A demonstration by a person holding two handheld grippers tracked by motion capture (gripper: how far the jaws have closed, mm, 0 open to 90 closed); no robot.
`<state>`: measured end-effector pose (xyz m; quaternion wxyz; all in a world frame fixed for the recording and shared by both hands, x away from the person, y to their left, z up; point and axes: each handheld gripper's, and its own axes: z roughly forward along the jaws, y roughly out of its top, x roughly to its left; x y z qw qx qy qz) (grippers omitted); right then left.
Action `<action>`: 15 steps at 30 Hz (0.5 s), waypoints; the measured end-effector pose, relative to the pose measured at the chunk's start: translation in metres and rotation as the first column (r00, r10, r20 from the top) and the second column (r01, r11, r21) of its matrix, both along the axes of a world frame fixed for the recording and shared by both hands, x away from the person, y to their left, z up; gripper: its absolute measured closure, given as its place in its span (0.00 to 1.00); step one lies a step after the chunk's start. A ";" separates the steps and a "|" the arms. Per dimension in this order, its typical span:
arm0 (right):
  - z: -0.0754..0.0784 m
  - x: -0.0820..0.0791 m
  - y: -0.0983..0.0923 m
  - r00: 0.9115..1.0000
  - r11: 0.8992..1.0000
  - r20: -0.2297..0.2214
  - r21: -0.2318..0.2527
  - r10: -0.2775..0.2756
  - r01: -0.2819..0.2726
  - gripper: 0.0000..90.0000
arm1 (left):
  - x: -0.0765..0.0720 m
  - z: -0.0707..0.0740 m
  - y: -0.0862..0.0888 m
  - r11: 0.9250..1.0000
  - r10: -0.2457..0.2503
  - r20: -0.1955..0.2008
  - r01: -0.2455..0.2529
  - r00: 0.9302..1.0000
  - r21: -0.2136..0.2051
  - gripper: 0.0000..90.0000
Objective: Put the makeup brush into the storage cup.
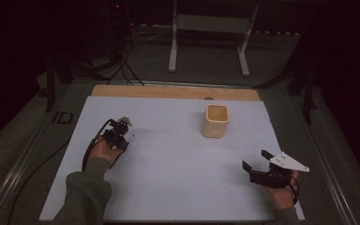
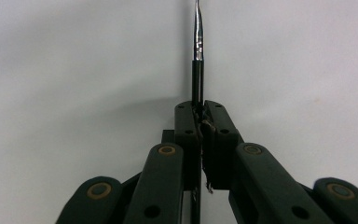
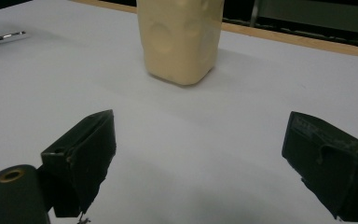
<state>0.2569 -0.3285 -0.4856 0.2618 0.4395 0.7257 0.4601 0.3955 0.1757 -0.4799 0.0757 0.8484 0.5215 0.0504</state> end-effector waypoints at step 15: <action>0.000 0.000 0.000 1.000 1.000 -0.003 -0.002 0.000 0.000 0.11 | -0.003 0.014 0.004 0.997 0.024 0.113 -0.016 0.993 -0.072 0.96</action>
